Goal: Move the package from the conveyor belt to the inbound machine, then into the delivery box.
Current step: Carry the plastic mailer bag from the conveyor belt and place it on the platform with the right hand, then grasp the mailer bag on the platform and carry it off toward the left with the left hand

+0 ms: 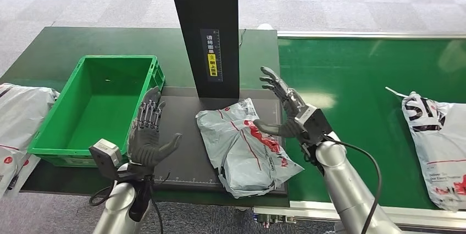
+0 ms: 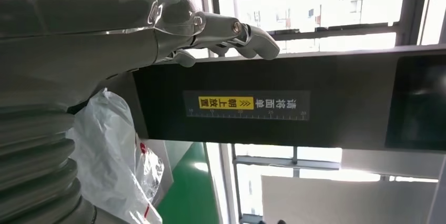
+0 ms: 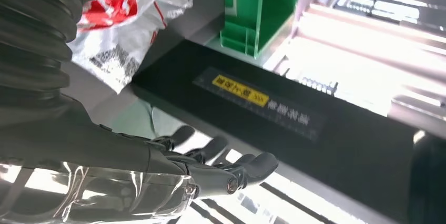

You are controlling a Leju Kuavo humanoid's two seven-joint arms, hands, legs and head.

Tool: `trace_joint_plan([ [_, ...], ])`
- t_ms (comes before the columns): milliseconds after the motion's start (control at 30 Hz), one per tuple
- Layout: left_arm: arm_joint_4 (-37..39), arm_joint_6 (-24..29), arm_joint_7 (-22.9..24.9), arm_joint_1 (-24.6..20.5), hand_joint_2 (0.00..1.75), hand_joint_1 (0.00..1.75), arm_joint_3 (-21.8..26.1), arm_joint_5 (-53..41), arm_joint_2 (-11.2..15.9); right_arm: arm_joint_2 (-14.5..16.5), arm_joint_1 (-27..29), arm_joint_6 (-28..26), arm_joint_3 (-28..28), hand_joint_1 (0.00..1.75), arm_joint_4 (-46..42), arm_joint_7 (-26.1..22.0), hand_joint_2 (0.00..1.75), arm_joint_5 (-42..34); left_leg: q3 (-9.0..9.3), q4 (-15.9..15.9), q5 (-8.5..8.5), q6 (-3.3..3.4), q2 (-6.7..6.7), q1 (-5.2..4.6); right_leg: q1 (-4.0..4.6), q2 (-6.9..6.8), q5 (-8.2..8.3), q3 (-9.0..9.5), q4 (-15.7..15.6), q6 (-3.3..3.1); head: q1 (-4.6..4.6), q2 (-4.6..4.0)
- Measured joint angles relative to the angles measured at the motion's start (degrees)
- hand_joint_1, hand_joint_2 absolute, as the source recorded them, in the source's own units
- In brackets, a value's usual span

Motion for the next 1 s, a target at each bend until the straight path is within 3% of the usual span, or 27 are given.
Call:
trace_joint_plan([
  [233,1.9,-0.6,2.2,-0.9,1.75,0.00,-3.3,-9.1,0.4,-1.4,4.4,-2.0,-6.2,0.00,-6.1,0.0,1.75,-0.1,0.00,0.0,0.00,0.01,-0.03,0.00,0.00,-0.04,0.00,0.00,0.0,0.00,0.01,0.00],
  [433,9.3,5.1,4.5,-6.4,1.75,0.00,-9.7,-25.5,0.0,-1.9,9.7,-3.3,-11.6,0.00,-12.2,0.2,1.75,0.2,0.00,0.0,-0.01,0.01,-0.04,-0.01,-0.01,-0.05,0.00,0.01,0.0,0.00,0.01,0.00],
  [700,22.1,12.8,16.5,-15.9,1.75,0.02,-16.4,-42.8,-0.8,-1.8,15.1,-2.8,-15.7,0.00,-18.9,0.2,1.75,2.3,0.01,0.0,0.00,0.01,0.01,0.00,-0.02,-0.01,0.02,0.01,0.0,-0.01,-0.01,0.00],
  [833,26.5,11.9,20.3,-18.3,1.75,1.75,-17.8,-46.7,-1.1,-1.4,15.4,-2.7,-16.5,0.00,-20.6,0.8,1.75,2.8,0.02,0.0,0.00,0.01,0.01,0.01,-0.01,0.00,0.02,0.01,0.0,-0.01,-0.01,0.00],
  [1000,29.3,9.6,21.8,-19.3,1.75,1.75,-18.3,-48.2,-1.1,-0.5,16.3,-2.8,-18.0,0.00,-22.5,1.5,1.75,3.3,0.01,0.0,0.00,0.01,0.01,0.00,-0.01,0.01,0.01,0.02,0.0,-0.01,-0.01,0.00],
])
